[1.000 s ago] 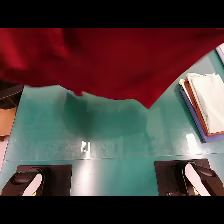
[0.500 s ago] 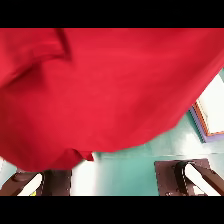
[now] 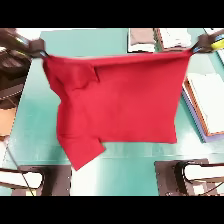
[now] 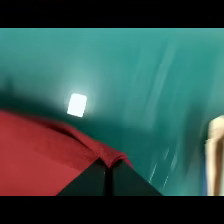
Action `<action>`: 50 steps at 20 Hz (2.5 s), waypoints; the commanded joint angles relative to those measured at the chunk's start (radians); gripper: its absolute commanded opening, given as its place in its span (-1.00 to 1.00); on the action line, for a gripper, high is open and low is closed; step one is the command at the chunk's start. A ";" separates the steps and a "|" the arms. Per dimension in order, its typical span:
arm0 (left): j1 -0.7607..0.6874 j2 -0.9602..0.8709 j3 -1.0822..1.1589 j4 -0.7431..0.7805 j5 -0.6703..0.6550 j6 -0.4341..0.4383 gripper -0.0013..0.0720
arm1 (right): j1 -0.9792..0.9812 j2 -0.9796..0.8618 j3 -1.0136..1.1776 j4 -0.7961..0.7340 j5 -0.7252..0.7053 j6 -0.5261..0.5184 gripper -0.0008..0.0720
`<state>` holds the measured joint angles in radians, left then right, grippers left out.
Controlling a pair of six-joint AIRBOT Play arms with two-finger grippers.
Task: Fold the shirts.
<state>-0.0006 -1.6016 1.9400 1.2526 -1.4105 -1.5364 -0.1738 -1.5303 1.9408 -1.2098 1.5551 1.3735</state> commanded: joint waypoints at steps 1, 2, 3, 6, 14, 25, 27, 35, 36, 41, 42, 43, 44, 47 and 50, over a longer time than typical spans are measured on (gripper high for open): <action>0.000 -0.204 0.001 -0.011 0.008 0.003 -0.90 | 0.053 -0.188 0.002 -0.030 -0.057 0.015 -0.93; 0.000 -0.225 0.001 -0.011 0.032 0.005 -0.90 | 0.053 -0.219 0.002 -0.028 -0.098 0.015 -0.93; 0.000 -0.229 -0.002 -0.011 0.061 0.009 -0.90 | 0.052 -0.238 0.002 -0.012 -0.126 0.015 -0.93; 0.000 -0.227 -0.005 -0.010 0.108 0.012 -0.90 | 0.046 -0.255 0.003 -0.015 -0.164 0.014 -0.93; -0.052 -0.222 -0.118 0.080 0.102 0.015 -0.90 | -0.011 -0.175 -0.198 -0.050 -0.159 -0.005 -0.94; -0.058 -0.219 -0.231 0.075 0.066 0.018 -0.27 | -0.011 -0.078 -0.525 -0.006 -0.300 -0.005 -0.36; -0.058 -0.212 -0.230 0.080 0.040 0.017 0.20 | -0.011 -0.078 -0.496 0.013 -0.289 -0.005 -0.09; -0.057 0.217 -0.550 0.222 0.076 -0.014 0.21 | -0.081 0.206 -0.688 0.013 -0.237 -0.059 -0.09; -0.057 0.303 -0.677 0.221 0.100 -0.038 0.21 | -0.093 0.253 -0.735 0.013 -0.239 -0.063 -0.09; -0.057 0.676 -1.243 0.132 0.181 -0.171 0.21 | -0.127 0.451 -0.914 0.014 -0.280 -0.081 -0.09; -0.057 0.727 -1.312 0.095 0.201 -0.183 0.21 | -0.127 0.477 -0.932 0.014 -0.281 -0.081 -0.09; -0.057 0.769 -1.370 0.056 0.227 -0.190 0.21 | -0.127 0.496 -0.945 0.017 -0.282 -0.081 -0.09; -0.057 0.792 -1.410 0.013 0.249 -0.192 0.21 | -0.127 0.510 -0.955 0.027 -0.282 -0.081 -0.09; -0.057 0.800 -1.482 -0.113 0.309 -0.182 0.21 | -0.127 0.521 -0.963 0.043 -0.278 -0.082 -0.09; -0.057 0.799 -1.534 -0.198 0.405 -0.156 0.20 | -0.127 0.521 -0.962 0.073 -0.278 -0.082 -0.09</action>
<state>-0.0578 -0.8227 0.4786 1.1656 -1.1007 -1.7050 -0.2996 -1.0214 0.9871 -1.1641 1.2781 1.2919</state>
